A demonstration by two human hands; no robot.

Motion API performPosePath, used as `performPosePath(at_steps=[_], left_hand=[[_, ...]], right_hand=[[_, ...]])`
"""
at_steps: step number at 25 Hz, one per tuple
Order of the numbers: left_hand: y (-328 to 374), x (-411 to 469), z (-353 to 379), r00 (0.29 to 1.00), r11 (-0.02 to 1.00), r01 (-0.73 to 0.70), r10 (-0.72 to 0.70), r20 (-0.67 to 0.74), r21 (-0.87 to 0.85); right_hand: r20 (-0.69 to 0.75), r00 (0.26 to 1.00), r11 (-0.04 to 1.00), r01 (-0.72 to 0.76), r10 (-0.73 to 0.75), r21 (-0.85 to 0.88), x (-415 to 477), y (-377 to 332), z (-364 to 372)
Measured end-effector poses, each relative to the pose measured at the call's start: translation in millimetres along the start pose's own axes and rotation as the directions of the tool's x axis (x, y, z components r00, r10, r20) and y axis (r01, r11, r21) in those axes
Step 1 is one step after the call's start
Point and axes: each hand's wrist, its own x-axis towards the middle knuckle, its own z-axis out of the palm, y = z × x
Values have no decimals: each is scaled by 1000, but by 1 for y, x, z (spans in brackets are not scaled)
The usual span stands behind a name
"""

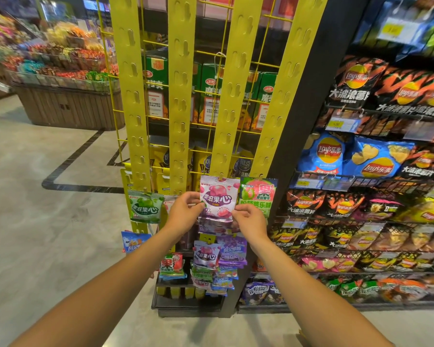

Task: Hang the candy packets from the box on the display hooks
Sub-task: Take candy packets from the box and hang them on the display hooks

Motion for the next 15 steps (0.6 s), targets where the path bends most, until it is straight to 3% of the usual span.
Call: performPosePath(at_steps=[7,11,15], left_hand=[[5,-34,0,991,952,-124,108,73,281],[9,-53,23,964,797,-265,217,152,543],[21,-77,69,905,608,-421,324,275,673]], right_hand=[[53,998,999,31,-30,-19,-15,11,-28],[62,997,996,48,-43,-79,-31,22,-66],[59,982,922,189,-180,-338,-53,43,-127]])
